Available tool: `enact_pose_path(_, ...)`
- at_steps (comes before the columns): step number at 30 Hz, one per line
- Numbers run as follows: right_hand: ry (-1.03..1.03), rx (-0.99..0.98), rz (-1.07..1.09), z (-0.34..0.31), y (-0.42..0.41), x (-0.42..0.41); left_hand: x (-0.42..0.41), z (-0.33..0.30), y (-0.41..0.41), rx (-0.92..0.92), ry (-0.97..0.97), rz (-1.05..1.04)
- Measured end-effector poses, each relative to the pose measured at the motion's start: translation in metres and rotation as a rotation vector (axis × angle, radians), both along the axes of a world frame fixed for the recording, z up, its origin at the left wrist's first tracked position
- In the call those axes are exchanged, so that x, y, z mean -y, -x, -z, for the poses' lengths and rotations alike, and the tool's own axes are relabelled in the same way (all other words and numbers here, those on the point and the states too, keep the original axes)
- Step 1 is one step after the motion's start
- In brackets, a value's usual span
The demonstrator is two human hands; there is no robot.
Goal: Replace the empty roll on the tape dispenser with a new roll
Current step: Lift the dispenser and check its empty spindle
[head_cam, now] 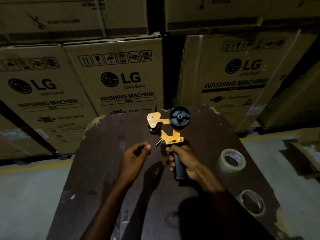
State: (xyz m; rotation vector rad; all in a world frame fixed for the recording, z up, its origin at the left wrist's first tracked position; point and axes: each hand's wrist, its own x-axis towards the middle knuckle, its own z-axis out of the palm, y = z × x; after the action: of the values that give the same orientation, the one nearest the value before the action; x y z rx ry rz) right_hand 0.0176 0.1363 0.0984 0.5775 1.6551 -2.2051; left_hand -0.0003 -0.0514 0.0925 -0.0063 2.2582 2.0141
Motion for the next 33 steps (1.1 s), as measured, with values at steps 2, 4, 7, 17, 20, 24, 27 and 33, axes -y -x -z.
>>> enact_pose_path(2, 0.019, 0.039, 0.010, 0.013, -0.006, 0.002, 0.003, 0.008, -0.004, 0.015, 0.016, -0.002)
enact_pose_path(4, 0.039, 0.063, 0.019, 0.024, -0.010, 0.003, 0.006, 0.015, -0.008, 0.028, 0.023, -0.006)
enact_pose_path(7, 0.032, 0.108, 0.020, 0.044, -0.016, 0.004, 0.008, 0.026, -0.013, 0.076, 0.030, 0.006)
enact_pose_path(17, -0.033, 0.318, -0.028, 0.115, -0.035, 0.004, 0.003, 0.057, -0.025, 0.111, 0.182, 0.149)
enact_pose_path(20, -0.029, 0.393, -0.037, 0.127, -0.042, 0.005, 0.001, 0.064, -0.029, 0.095, 0.203, 0.190)
enact_pose_path(24, -0.022, 0.437, -0.033, 0.137, -0.048, 0.006, -0.001, 0.066, -0.035, 0.105, 0.211, 0.249)
enact_pose_path(27, -0.031, 0.444, -0.023, 0.146, -0.054, 0.005, 0.000, 0.071, -0.038, 0.101, 0.217, 0.282)
enact_pose_path(33, -0.104, 0.416, 0.001, 0.148, -0.061, 0.005, -0.003, 0.075, -0.039, 0.113, 0.237, 0.266)
